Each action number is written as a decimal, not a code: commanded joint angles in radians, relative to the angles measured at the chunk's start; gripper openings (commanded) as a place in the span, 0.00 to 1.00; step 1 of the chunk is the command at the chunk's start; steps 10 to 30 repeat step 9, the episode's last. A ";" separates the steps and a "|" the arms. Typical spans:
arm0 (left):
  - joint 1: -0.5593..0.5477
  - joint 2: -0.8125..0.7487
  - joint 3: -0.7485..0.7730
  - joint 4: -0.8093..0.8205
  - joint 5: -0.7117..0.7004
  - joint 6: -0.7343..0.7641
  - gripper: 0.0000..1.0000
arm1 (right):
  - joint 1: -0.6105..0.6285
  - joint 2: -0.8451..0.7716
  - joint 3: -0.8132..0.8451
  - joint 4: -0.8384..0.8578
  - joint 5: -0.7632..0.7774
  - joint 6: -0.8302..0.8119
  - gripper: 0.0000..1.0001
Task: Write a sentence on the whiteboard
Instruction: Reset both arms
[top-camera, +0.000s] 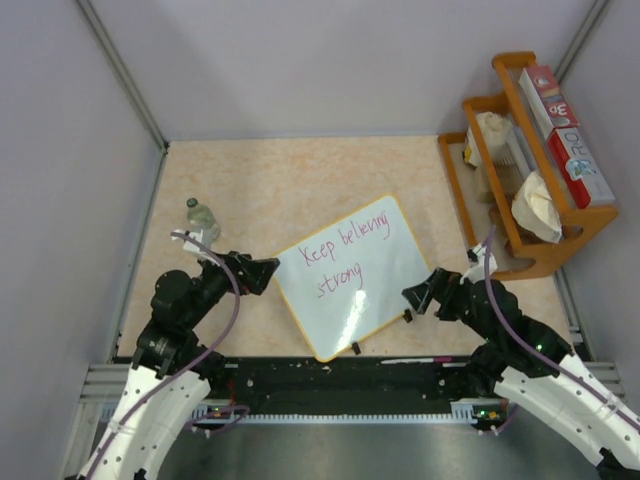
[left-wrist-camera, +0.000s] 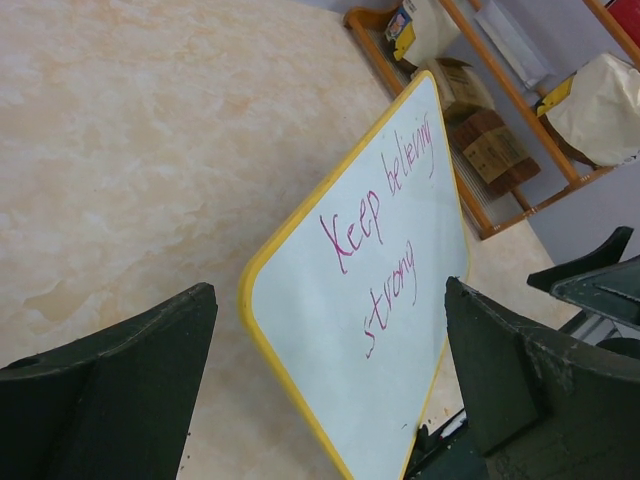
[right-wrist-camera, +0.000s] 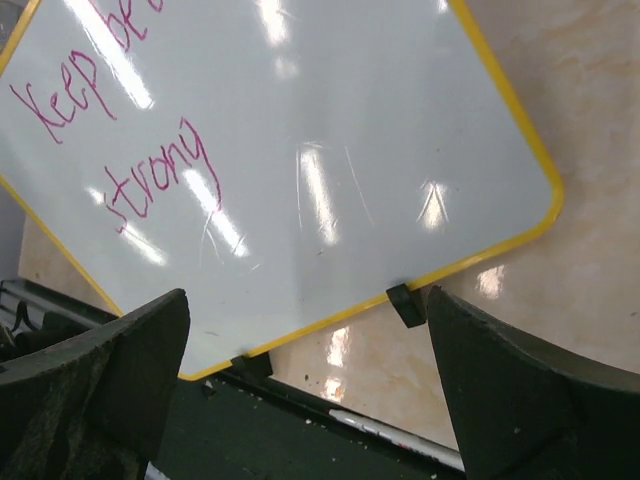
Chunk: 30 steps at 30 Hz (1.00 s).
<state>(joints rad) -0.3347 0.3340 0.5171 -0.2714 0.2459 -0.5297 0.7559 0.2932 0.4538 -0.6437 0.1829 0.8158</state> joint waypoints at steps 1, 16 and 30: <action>-0.001 0.030 -0.009 0.066 -0.002 0.000 0.99 | -0.007 0.055 0.100 0.013 0.130 -0.151 0.99; -0.001 0.037 -0.028 0.095 -0.059 0.054 0.99 | -0.007 0.090 0.131 0.070 0.298 -0.289 0.99; -0.001 0.037 -0.028 0.095 -0.059 0.054 0.99 | -0.007 0.090 0.131 0.070 0.298 -0.289 0.99</action>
